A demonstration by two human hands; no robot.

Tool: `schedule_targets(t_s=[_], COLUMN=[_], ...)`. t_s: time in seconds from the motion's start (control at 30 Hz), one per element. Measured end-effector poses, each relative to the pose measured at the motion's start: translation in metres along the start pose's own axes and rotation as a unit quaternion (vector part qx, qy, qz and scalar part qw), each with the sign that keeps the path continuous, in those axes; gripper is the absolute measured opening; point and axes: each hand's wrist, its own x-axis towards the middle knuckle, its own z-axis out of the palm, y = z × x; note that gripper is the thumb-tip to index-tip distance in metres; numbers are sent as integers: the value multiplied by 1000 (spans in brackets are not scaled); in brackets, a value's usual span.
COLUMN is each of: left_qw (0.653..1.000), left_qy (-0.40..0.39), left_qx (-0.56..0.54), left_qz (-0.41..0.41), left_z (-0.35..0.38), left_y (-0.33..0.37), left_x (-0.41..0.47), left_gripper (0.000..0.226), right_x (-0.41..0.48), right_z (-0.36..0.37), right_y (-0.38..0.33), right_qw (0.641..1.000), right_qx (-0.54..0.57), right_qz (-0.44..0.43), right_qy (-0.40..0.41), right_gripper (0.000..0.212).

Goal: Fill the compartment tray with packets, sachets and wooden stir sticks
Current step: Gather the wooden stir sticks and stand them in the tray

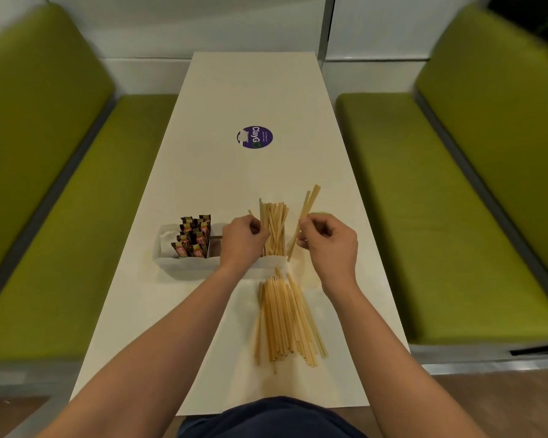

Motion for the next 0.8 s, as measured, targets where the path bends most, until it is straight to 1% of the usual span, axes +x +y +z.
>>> schedule_targets(t_s=[0.13, 0.23, 0.3, 0.43, 0.5, 0.53, 0.63, 0.67, 0.73, 0.8], left_qw=[998, 991, 984, 980, 976, 975, 969, 966, 967, 969], left_qy=[2, 3, 2, 0, 29, 53, 140, 156, 151, 118], left_qx=[55, 119, 156, 140, 129, 122, 144, 160, 182, 209], left_qz=[26, 64, 91, 141, 176, 179, 142, 127, 91, 57], left_z=[0, -2, -2, 0, 1, 0, -5, -7, -11, -13], left_y=[-3, -6, -10, -18, -18, -17, -16, -17, -19, -19], left_x=[4, 7, 9, 8, 5, 3, 2, 2, 4, 5], left_gripper=[14, 20, 23, 22, 19, 17, 15, 16, 25, 37], right_x=[19, 29, 33, 34, 33, 33, 35, 35, 34, 32], right_z=[21, 36, 43, 46, 47, 48, 49, 50, 50, 51], right_y=[-4, 3, 11, 21, 24, 25, 30, 32, 33, 32], right_qw=[1000, 998, 994, 976, 962, 955, 936, 928, 921, 921], right_qx=[-21, -59, -103, -211, -263, -285, -344, -363, -382, -382], right_qz=[-19, -6, -1, -1, -13, -19, -36, -44, -55, -53], right_qy=[8, -9, -27, -61, -71, -73, -70, -67, -62, -64], right_gripper=[6, 6, 5, 8, 11, 13, 17, 19, 26, 33])
